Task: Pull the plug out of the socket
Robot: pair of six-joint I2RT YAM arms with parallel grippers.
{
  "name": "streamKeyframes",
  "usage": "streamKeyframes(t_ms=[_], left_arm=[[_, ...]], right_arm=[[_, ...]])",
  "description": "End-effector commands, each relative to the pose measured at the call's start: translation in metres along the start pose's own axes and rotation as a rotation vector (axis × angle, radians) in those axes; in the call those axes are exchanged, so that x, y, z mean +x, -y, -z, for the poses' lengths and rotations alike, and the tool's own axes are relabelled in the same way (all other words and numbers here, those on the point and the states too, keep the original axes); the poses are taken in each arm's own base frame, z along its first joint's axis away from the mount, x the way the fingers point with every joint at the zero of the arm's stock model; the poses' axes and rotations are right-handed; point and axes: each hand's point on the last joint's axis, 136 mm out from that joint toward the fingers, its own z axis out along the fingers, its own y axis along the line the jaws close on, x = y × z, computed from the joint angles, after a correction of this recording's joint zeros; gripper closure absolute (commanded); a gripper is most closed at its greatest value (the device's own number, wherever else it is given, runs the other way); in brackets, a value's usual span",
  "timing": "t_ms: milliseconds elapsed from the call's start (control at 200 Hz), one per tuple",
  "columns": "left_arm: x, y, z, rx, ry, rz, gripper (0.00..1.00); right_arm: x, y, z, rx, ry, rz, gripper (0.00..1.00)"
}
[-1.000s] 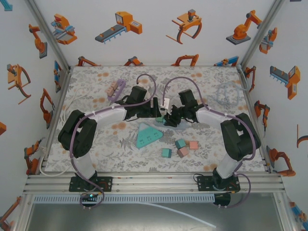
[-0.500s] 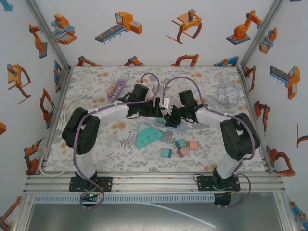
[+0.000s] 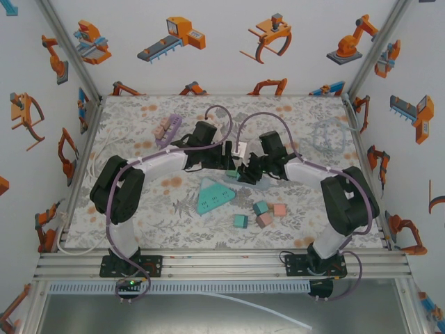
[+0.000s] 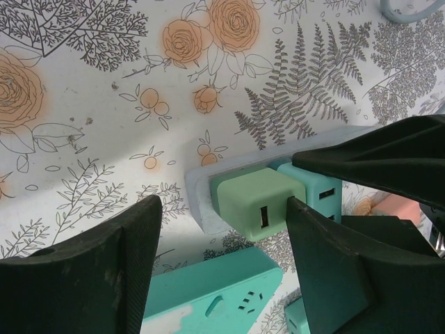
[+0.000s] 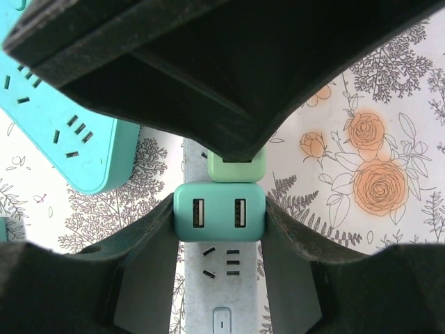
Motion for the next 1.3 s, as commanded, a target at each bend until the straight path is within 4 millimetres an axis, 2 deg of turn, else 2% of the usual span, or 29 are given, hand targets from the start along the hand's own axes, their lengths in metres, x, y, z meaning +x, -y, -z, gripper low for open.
streamKeyframes(t_ms=[0, 280, 461, 576, 856, 1016, 1086, 1162, 1237, 1297], left_arm=[[0.141, -0.093, -0.014, -0.344, -0.439, -0.052, 0.34], [0.142, -0.087, -0.017, -0.316, -0.439, -0.050, 0.35], [0.144, -0.091, -0.017, -0.332, -0.441, -0.049, 0.35], [0.143, -0.092, -0.016, -0.334, -0.436, -0.047, 0.35], [0.139, -0.092, -0.015, -0.333, -0.426, -0.047, 0.35], [0.134, -0.088, -0.014, -0.317, -0.409, -0.045, 0.36], [0.132, -0.086, -0.013, -0.311, -0.401, -0.042, 0.36], [0.129, -0.083, -0.013, -0.303, -0.393, -0.036, 0.36], [0.127, -0.081, -0.013, -0.291, -0.382, -0.029, 0.36], [0.125, -0.078, -0.014, -0.275, -0.373, -0.020, 0.36]], right_arm=[[-0.091, 0.006, 0.042, 0.065, 0.283, 0.192, 1.00], [-0.081, 0.012, 0.028, 0.051, 0.261, 0.171, 1.00], [-0.119, 0.019, 0.050, 0.091, 0.360, 0.166, 1.00], [-0.127, 0.022, 0.063, 0.128, 0.370, 0.185, 1.00], [-0.117, 0.025, 0.090, 0.218, 0.385, 0.163, 1.00], [-0.096, 0.019, 0.088, 0.222, 0.344, 0.117, 1.00], [-0.094, 0.025, 0.091, 0.268, 0.383, 0.012, 1.00], [-0.088, 0.037, 0.099, 0.349, 0.423, -0.194, 1.00], [-0.075, 0.050, 0.104, 0.411, 0.433, -0.482, 0.90], [-0.061, 0.054, 0.101, 0.423, 0.400, -0.701, 0.83]])
